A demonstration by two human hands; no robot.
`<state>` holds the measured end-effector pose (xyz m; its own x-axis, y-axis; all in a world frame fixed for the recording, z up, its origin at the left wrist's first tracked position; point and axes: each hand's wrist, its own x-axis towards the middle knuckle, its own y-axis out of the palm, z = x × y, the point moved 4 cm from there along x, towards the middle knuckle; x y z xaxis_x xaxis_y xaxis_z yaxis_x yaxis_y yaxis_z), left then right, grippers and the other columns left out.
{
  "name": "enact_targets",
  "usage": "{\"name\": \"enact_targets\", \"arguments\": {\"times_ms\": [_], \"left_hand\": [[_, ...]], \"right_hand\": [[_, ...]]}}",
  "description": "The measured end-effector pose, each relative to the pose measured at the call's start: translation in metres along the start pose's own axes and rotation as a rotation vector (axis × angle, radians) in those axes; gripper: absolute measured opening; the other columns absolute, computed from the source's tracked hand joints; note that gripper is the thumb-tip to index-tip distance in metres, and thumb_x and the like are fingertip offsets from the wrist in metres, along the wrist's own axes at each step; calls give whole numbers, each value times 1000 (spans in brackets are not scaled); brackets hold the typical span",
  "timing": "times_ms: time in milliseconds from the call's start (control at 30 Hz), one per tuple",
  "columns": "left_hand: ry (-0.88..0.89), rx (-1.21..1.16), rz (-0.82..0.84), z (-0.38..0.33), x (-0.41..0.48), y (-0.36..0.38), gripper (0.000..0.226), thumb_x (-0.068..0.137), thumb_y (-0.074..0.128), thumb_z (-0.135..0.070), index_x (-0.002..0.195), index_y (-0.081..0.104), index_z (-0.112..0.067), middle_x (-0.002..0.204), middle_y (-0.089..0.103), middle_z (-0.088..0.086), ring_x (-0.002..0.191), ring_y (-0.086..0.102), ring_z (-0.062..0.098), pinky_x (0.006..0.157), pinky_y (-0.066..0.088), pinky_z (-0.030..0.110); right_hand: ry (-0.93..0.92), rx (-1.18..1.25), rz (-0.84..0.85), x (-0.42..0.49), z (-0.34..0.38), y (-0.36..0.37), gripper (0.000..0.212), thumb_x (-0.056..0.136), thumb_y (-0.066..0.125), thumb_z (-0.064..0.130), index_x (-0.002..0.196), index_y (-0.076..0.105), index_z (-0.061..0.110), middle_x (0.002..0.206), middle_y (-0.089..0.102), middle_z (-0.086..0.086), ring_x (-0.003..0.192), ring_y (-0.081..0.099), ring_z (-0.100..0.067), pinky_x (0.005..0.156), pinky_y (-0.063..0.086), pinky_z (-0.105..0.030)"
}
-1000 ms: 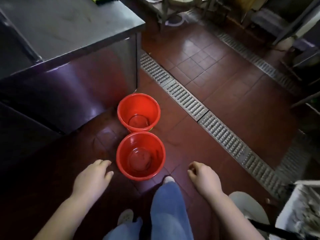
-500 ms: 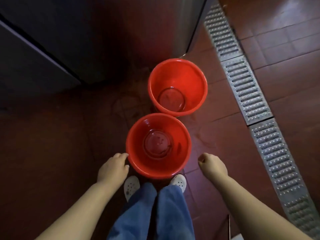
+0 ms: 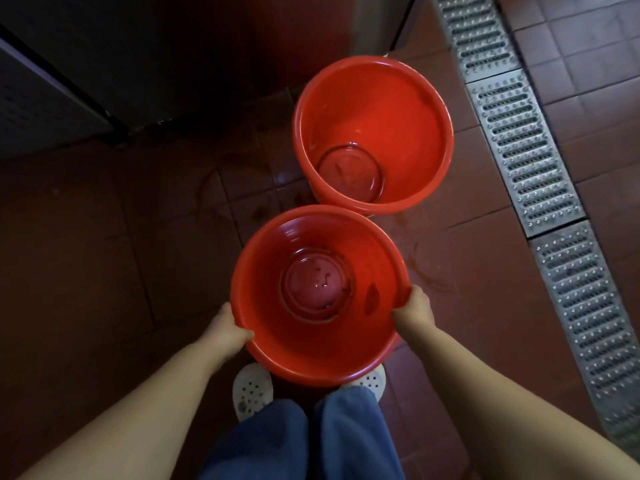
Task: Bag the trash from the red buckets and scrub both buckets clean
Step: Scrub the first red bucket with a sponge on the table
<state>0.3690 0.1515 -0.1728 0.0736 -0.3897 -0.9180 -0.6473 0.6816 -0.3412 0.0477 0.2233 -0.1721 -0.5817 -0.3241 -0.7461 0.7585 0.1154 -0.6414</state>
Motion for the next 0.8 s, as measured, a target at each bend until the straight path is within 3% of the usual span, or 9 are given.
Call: {"name": "enact_targets", "arguments": {"times_ms": [100,233,467,633,800], "left_hand": [[6,28,-87,-6,-16,-14,62,83,65,-6,137,35,-12,122,55,12,107,56,26,91,49,40],[38,19,-44,-19,-72,-34,76,82,66,-5,145,24,-12,136,46,16,118,51,28,92,46,37],[188,57,-70,-72,-211,-78,77,78,70,-6,143,29,-9,134,49,16,117,53,28,97,46,41],[383,70,-118,-143,-301,-100,74,71,75,-4,136,38,-3,123,56,20,108,58,29,91,48,36],[571,43,-157,-232,-374,-97,54,71,76,-6,117,50,-14,101,63,3,90,63,20,85,53,41]], "right_hand": [[-21,-6,-24,-17,-1,-19,44,79,51,2,123,49,10,121,53,-16,109,54,-38,90,46,-46],[-18,42,-23,-62,-5,-59,50,75,49,-4,122,54,12,115,62,-16,107,57,-35,91,48,-44],[-66,299,-131,-181,-1,-181,53,69,51,-19,117,58,4,88,60,-6,83,58,-23,81,52,-41],[-128,415,-210,-240,8,-285,53,69,53,-23,114,56,5,87,59,-3,81,56,-21,74,49,-32],[-220,522,-293,-259,11,-390,52,67,54,-25,113,57,1,80,59,5,80,58,-23,79,52,-41]]}}
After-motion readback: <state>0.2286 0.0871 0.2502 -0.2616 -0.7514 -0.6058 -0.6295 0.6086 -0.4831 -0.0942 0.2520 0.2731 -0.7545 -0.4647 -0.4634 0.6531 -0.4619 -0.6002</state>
